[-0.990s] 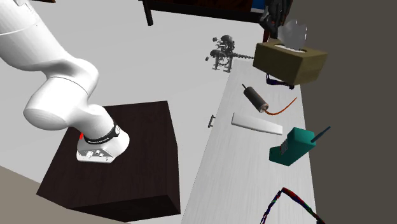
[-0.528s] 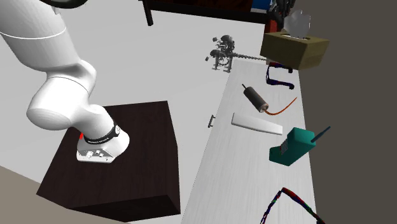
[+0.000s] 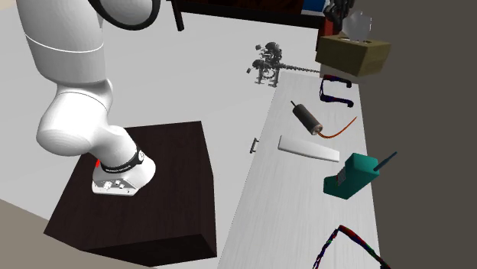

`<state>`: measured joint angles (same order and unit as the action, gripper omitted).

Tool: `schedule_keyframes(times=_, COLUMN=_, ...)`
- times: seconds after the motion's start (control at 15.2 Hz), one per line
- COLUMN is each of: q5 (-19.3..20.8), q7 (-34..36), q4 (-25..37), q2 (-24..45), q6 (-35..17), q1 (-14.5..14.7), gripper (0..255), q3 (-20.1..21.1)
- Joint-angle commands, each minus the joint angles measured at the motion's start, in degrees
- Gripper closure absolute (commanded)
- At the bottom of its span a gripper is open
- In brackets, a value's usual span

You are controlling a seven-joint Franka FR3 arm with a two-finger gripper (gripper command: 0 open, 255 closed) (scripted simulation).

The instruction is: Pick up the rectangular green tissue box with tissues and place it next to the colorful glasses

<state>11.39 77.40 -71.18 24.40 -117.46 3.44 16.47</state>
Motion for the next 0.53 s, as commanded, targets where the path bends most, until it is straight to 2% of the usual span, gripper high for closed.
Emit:
schedule_keyframes(times=0.0, q5=0.1, q7=0.2, q4=-1.5, q2=0.0, q6=-1.5, q1=-0.1, gripper=255, q3=-0.1)
schedule_keyframes(times=0.46, q5=0.3, q7=0.8, q4=-7.5, q2=-0.4, q6=-7.1, q1=-0.6, gripper=255, q3=-0.2)
